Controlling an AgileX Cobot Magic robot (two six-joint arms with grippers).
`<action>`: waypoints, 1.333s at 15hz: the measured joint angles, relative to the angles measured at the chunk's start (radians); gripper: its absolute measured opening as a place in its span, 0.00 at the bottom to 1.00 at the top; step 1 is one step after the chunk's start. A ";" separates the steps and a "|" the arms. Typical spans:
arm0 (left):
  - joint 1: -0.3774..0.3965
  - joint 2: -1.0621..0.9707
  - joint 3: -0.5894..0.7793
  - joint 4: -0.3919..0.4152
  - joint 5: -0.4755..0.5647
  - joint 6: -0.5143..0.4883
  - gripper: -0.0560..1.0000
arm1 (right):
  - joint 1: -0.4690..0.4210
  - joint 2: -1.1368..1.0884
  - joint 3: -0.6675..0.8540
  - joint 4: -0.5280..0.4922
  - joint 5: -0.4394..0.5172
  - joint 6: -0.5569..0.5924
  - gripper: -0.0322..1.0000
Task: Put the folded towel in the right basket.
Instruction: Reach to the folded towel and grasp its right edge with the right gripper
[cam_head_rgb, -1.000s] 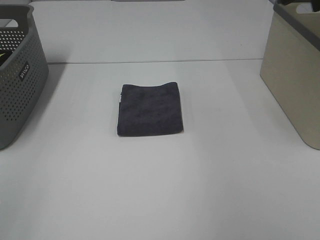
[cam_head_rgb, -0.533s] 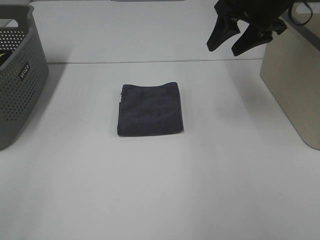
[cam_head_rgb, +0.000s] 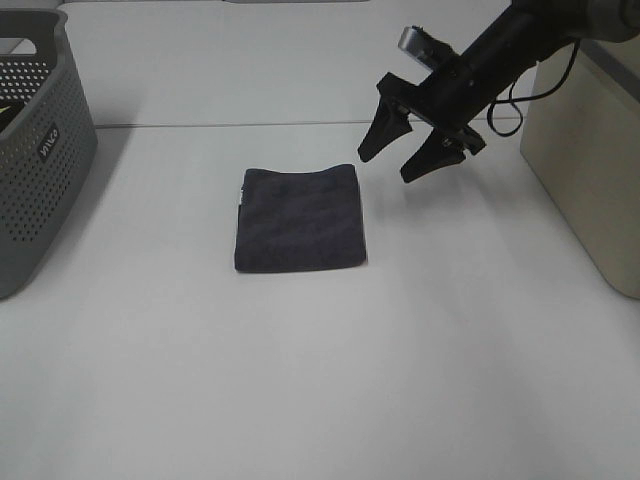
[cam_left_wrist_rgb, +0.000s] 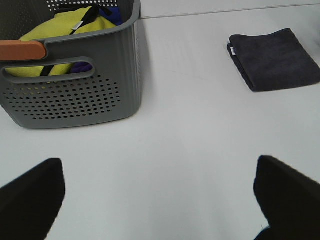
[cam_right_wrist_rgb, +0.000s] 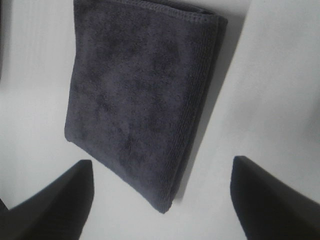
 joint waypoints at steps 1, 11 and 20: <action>0.000 0.000 0.000 0.000 0.000 0.000 0.98 | 0.000 0.034 -0.010 0.022 0.000 -0.004 0.73; 0.000 0.000 0.000 0.000 0.000 0.000 0.98 | 0.033 0.153 -0.018 0.135 -0.091 -0.075 0.72; 0.000 0.000 0.000 0.000 0.000 0.000 0.98 | 0.080 0.185 -0.019 0.139 -0.134 -0.078 0.11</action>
